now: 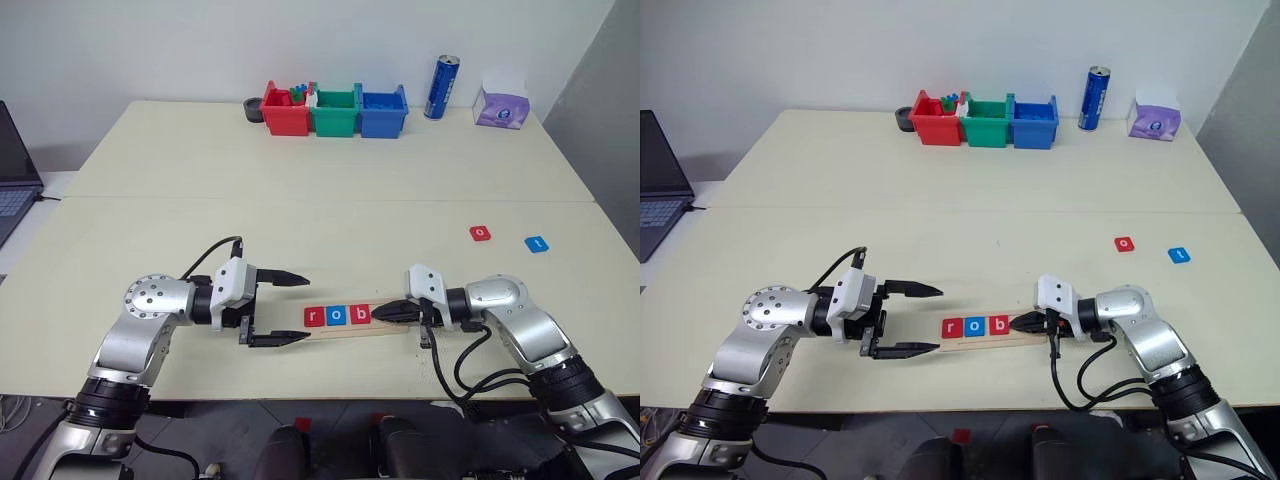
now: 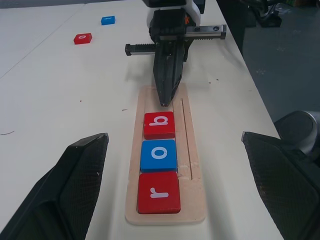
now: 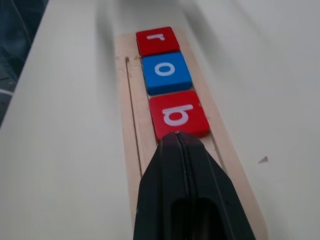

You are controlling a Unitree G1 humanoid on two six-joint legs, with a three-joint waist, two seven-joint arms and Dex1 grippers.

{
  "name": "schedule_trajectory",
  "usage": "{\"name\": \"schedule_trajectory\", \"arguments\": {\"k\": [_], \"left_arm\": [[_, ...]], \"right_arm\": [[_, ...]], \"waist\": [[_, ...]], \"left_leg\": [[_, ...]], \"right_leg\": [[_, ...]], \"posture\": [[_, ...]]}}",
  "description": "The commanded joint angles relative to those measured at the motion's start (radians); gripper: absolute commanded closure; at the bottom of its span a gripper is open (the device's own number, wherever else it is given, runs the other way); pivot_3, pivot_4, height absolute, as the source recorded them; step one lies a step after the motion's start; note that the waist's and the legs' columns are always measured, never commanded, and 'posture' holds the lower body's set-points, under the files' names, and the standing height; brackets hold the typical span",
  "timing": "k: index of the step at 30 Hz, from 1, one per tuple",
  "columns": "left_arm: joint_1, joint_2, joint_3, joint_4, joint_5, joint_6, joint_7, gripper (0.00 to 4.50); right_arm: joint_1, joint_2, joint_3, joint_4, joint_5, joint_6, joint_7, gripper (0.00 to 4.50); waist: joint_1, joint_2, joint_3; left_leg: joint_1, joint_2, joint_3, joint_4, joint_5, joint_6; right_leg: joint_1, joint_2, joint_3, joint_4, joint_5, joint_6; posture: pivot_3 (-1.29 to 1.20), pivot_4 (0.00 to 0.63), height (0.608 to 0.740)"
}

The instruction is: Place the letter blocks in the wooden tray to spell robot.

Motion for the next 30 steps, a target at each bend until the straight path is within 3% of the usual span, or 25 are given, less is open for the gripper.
{"name": "schedule_trajectory", "arguments": {"k": [1, 30], "left_arm": [[-0.012, 0.004, 0.005, -0.008, -0.007, -0.013, -0.007, 0.0], [-0.002, 0.011, 0.008, -0.024, -0.009, -0.011, -0.006, 0.0]], "right_arm": [[-0.028, 0.015, 0.004, 0.018, -0.009, -0.035, -0.005, 4.48], [-0.033, 0.059, 0.01, 0.028, -0.023, -0.043, -0.02, 4.48]], "waist": [[0.0, 0.0, 0.0], [0.0, 0.0, 0.0]], "left_leg": [[0.0, 0.0, 0.0, 0.0, 0.0, 0.0], [0.0, 0.0, 0.0, 0.0, 0.0, 0.0]], "right_leg": [[0.0, 0.0, 0.0, 0.0, 0.0, 0.0], [0.0, 0.0, 0.0, 0.0, 0.0, 0.0]], "posture": [[0.0, 0.15, 0.74], [0.0, 0.15, 0.74]]}}
